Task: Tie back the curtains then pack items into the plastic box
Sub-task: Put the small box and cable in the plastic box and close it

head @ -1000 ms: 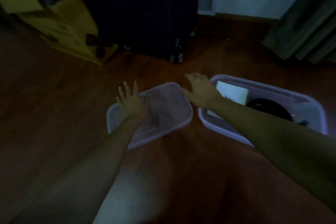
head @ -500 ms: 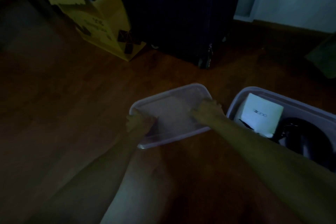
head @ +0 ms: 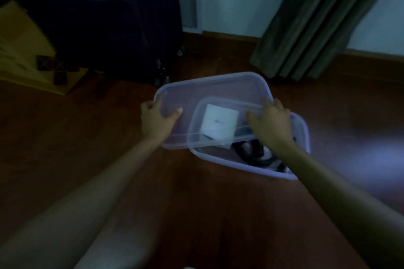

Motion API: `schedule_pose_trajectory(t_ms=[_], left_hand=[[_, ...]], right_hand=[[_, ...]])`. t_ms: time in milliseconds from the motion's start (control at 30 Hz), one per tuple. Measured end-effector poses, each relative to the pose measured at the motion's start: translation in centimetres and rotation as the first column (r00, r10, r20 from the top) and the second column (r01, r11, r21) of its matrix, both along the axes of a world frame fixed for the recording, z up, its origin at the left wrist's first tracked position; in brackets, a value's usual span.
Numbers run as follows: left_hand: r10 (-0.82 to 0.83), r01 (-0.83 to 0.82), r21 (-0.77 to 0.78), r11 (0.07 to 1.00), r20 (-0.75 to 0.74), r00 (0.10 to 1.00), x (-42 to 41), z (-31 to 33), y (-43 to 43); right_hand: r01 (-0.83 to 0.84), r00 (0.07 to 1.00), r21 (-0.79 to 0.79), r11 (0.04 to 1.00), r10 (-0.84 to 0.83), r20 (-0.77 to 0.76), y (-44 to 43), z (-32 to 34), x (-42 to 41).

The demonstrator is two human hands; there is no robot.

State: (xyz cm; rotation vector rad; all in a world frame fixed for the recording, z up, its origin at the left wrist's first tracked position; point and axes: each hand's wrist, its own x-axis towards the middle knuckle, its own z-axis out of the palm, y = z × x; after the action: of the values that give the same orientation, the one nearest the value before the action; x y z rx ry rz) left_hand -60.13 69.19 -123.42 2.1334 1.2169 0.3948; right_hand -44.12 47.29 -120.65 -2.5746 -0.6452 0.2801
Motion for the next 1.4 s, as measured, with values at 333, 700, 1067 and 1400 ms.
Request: schedule_pose_trajectory(t_ms=[333,700,1067,1400], left_hand=[[-0.271,0.272,0.011,0.962,-0.057,0.961,5.7,-2.1,-6.3],[-0.360,0.366,0.060,0.929,-0.100,0.928,5.0,-2.5,-5.4],[-0.417,0.433,0.089,0.897,-0.157,0.895,3.9,-3.1,-5.9],[-0.658,0.792,0.245,0.560,-0.450,0.604,-0.1,-3.0,-5.3]], right_hand=[[0.173,0.981,-0.120,0.978,-0.182,-0.062,-10.8,-2.5,-0.6],[0.156,0.986,-0.074,0.985,-0.160,-0.055,-11.6,-3.0,-1.5],[0.003,0.989,-0.089,0.996,-0.017,-0.149,-13.3,-2.4,-2.8],[-0.072,0.991,-0.089,0.993,0.061,-0.119,-13.3,-3.6,-1.7]])
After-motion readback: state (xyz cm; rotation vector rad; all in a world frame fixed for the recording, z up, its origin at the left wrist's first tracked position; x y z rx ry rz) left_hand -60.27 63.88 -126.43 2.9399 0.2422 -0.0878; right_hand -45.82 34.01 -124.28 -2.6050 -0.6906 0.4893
